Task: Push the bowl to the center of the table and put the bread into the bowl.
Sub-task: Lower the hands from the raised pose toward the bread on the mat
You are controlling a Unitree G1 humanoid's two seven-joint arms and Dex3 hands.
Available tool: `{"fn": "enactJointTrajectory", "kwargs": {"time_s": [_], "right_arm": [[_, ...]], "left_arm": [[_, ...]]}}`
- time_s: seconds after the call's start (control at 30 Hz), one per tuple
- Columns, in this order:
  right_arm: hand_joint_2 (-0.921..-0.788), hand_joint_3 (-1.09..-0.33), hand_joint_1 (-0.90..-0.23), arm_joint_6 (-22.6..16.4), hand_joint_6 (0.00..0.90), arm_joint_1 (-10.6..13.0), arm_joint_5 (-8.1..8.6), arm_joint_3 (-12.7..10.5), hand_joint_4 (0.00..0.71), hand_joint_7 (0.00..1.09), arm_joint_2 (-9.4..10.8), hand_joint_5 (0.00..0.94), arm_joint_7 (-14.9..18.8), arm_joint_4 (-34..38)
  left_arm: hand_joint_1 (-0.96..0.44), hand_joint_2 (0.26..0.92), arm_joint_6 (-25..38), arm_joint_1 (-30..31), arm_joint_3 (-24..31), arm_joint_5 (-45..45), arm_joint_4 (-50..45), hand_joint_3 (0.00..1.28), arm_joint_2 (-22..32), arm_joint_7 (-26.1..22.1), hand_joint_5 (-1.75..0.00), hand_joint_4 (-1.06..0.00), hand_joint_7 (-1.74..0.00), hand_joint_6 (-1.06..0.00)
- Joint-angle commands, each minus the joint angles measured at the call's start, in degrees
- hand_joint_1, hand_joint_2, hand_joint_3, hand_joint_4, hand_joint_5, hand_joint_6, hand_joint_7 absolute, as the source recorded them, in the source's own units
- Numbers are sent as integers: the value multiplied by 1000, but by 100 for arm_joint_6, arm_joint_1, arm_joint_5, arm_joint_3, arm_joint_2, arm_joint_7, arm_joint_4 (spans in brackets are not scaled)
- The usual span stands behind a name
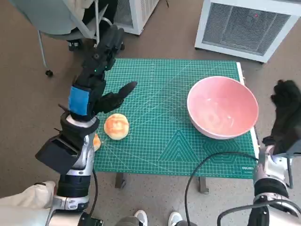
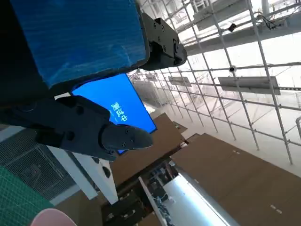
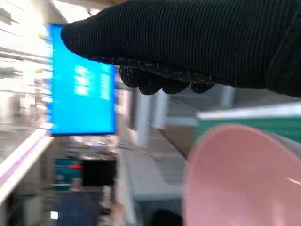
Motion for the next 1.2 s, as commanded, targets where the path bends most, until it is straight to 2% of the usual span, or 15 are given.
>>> {"fn": "enactJointTrajectory", "kwargs": {"time_s": [0.03,0.3,0.47,0.57,0.63,1.0,1.2], "right_arm": [[-921,-853,-447,379,62,56,83,-61,245,525,232,3,0,164],[-921,-848,-452,743,77,-55,-6,-22,256,532,535,8,-162,224],[-921,-838,-454,935,87,-185,140,-153,272,547,733,14,-52,246],[-921,-828,-449,1001,78,-275,182,-211,281,593,846,15,-31,249],[-921,-824,-449,1043,77,-338,161,-203,283,604,908,15,-75,259],[-921,-810,-454,1182,80,-688,-186,57,293,624,1215,16,-379,303],[-921,-806,-465,1350,77,-886,-126,29,295,626,1386,16,-407,312]], "left_arm": [[-292,921,14,72,36,-14,-110,262,24,28,-1,-292,-18,-354],[-292,921,-11,85,74,-17,-78,261,51,15,-1,-292,-17,-354],[-294,921,-55,102,96,-13,-39,261,66,7,-3,-297,-17,-355],[-299,921,-83,108,114,-12,-4,259,79,0,-3,-299,-17,-355],[-302,921,-95,111,125,-11,10,258,86,-4,-3,-300,-16,-355],[-310,921,-108,196,177,8,-54,254,170,-2,0,-268,-15,-357],[-309,921,-108,244,200,-18,-81,253,219,-8,0,-259,-14,-358]]}}
